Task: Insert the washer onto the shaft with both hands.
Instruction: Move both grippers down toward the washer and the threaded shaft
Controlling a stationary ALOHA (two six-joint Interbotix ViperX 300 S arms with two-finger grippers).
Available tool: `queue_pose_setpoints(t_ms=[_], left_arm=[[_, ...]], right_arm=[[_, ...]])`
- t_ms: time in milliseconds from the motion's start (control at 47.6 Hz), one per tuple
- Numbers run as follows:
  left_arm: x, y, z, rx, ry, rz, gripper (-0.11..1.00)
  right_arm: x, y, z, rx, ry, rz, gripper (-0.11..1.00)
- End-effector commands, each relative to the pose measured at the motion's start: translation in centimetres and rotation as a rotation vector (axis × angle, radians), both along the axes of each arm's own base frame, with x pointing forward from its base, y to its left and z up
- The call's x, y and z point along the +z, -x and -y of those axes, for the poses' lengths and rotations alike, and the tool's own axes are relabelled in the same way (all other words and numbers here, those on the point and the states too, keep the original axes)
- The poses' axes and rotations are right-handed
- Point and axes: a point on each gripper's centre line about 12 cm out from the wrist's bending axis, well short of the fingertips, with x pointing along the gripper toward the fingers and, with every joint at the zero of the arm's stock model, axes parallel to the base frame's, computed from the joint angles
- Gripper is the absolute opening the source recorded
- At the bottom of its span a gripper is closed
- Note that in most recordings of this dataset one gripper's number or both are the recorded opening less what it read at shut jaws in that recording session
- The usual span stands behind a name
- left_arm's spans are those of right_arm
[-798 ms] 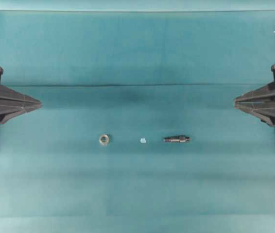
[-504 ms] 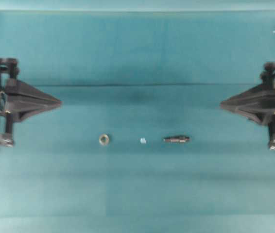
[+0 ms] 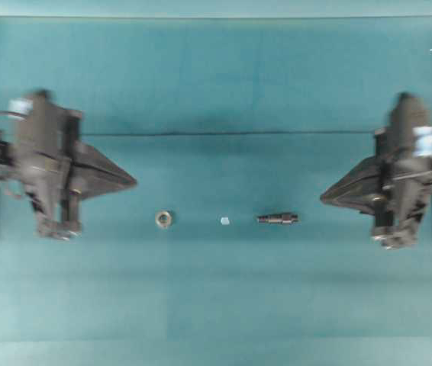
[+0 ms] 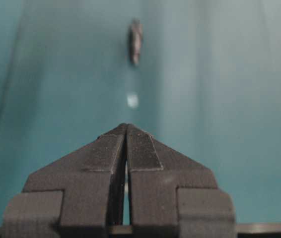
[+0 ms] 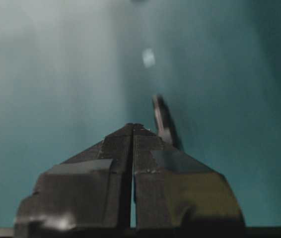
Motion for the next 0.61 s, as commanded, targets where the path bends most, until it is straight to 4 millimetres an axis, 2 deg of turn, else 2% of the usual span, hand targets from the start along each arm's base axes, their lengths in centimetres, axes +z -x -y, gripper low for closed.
queue_pose_setpoints(t_ms=[0,294,588], left_arm=[[0.0,-1.3,0.6,-0.021,-0.005,-0.054,0.02],[-2.9,-3.0,1.0,-0.032,-0.009,-0.230,0.02],[-5.9,-4.5,1.1,-0.034,-0.012,-0.351,0.02]], right_arm=[[0.0,-1.3,0.0,0.017,0.017,-0.053,-0.10],[-2.0,-4.0,0.6,0.117,0.156,-0.277,-0.10],[-4.3,-5.2,0.5,0.161,0.177,-0.366,-0.10]])
